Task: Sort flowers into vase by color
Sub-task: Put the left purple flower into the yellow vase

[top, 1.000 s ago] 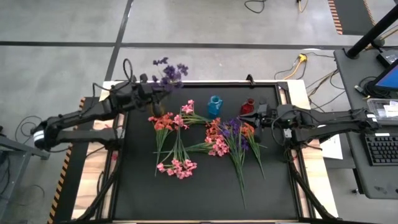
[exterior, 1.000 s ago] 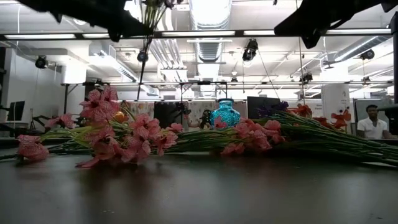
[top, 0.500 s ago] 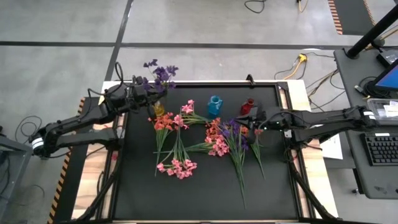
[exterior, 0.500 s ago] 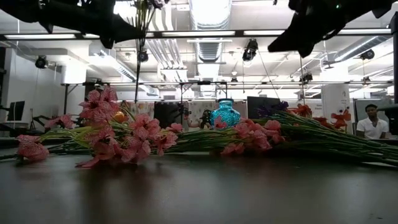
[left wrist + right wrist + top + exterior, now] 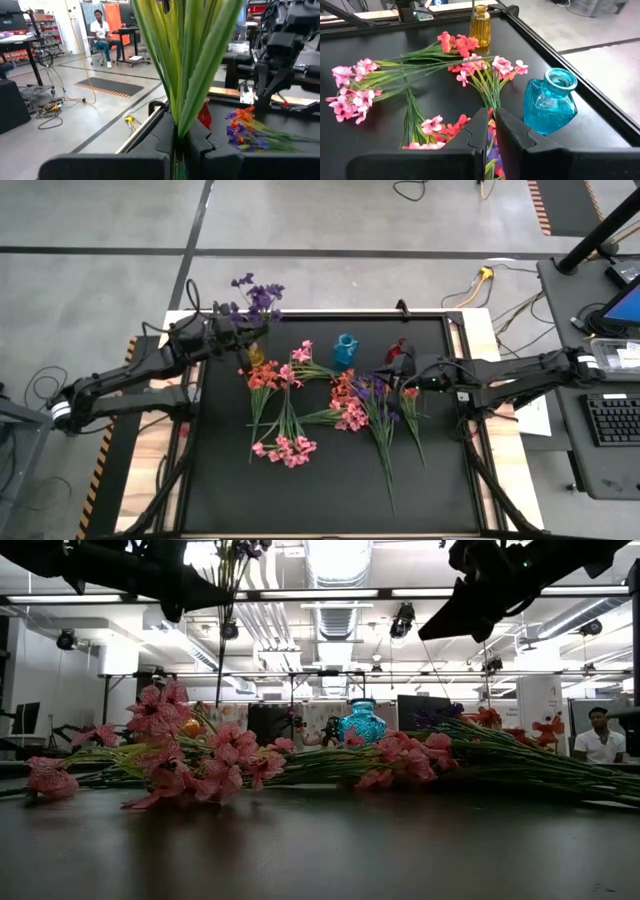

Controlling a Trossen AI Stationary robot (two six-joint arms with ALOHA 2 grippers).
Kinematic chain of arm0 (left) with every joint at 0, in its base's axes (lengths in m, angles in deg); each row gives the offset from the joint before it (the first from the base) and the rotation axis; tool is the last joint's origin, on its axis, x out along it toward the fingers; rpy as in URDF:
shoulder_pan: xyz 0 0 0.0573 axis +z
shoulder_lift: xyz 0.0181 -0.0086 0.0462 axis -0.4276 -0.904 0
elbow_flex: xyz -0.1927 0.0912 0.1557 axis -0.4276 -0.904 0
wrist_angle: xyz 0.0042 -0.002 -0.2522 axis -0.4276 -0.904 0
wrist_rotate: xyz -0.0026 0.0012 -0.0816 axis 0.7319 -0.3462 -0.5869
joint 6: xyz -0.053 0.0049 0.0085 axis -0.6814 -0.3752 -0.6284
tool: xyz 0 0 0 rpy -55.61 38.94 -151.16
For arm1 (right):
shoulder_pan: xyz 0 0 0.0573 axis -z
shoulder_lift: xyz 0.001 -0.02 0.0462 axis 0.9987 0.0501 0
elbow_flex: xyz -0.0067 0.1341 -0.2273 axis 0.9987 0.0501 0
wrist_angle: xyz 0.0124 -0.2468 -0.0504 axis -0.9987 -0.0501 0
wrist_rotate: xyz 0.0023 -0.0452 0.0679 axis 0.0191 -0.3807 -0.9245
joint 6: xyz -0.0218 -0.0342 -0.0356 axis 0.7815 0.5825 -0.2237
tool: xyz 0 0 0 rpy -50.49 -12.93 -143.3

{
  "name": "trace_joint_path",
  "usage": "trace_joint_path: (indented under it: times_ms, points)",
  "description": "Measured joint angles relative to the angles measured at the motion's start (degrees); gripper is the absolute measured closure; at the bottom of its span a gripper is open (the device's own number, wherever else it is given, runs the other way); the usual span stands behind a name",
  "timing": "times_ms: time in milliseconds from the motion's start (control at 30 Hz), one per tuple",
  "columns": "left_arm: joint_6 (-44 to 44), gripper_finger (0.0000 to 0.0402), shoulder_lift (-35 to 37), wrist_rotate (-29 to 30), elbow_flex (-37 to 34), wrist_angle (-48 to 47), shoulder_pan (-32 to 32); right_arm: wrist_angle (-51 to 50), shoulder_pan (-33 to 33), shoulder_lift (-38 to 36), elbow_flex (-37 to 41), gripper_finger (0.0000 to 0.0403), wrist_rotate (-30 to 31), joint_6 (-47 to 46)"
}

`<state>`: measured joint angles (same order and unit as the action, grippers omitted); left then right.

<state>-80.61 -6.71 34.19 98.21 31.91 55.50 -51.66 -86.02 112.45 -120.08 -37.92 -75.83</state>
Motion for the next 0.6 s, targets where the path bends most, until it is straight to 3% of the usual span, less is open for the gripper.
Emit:
trace_joint_path:
  times_ms: [233,433,600]
  points:
    - [1.81,0.0401,-0.08,8.6,-0.24,-1.5,4.13,0.68,0.02,-0.96,0.0,0.0374,0.0,-0.2]
    - [2.03,0.0401,-1.14,8.91,-0.18,-0.71,8.69,3.94,0.02,-0.68,-0.02,0.0374,0.0,-0.22]
    - [-3.39,0.0401,-0.21,8.82,2.59,-1.25,9.23,4.22,0.02,-0.72,-0.02,0.0374,0.0,-1.48]
